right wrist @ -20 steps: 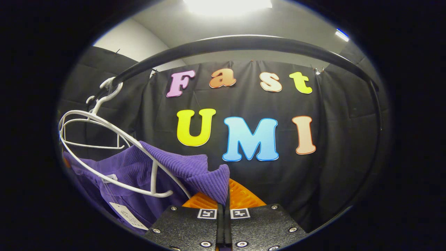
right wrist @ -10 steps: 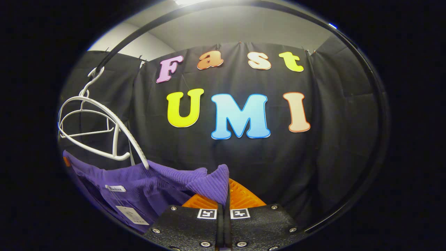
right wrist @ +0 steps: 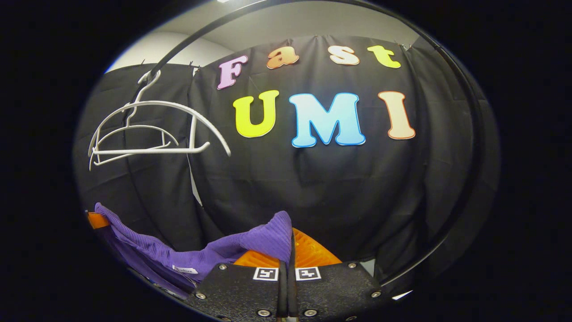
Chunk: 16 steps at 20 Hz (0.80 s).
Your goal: Grasp the clothes on the hanger with both hands and then place them into the laundry hamper below.
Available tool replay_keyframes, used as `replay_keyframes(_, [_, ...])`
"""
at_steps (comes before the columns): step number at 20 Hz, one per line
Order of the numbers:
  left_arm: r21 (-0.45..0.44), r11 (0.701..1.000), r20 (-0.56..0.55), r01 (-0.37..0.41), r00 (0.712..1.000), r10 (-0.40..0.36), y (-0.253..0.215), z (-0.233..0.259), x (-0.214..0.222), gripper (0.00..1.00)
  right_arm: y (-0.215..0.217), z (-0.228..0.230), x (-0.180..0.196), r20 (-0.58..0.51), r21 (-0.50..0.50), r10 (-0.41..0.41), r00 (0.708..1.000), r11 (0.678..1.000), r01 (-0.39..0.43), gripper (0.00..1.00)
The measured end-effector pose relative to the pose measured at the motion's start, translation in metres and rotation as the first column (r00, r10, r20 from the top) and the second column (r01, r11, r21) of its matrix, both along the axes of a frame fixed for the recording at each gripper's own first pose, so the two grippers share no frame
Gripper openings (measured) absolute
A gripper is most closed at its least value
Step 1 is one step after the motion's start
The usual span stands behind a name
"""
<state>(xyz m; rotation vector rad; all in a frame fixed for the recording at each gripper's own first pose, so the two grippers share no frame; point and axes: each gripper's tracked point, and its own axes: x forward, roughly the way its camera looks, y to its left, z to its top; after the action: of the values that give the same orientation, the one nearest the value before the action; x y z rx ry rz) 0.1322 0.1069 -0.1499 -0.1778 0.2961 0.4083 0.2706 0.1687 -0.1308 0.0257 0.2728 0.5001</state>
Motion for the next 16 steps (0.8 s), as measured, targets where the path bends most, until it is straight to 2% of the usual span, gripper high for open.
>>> replay_keyframes(1, [-0.002,1.000,-0.001,0.009,1.000,-0.009,-0.002,-0.001,-0.005,0.00,0.000,-0.001,-0.007,-0.005,0.000,-0.001,1.000,1.000,0.001,0.00])
replay_keyframes(6, [-0.019,0.997,0.021,0.071,0.997,-0.071,-0.003,-0.003,-0.039,0.02,0.001,0.003,-0.065,-0.020,-0.007,-0.018,1.000,1.000,0.018,0.00])
replay_keyframes(13, [-0.047,0.966,0.065,0.253,0.966,-0.250,0.004,0.002,-0.085,0.02,-0.010,0.023,-0.160,0.010,-0.016,-0.174,0.985,0.985,0.174,0.00])
replay_keyframes(16, [-0.049,0.948,0.049,0.316,0.948,-0.313,0.001,-0.003,-0.108,0.02,-0.011,0.026,-0.200,-0.010,-0.009,-0.203,0.979,0.979,0.203,0.00])
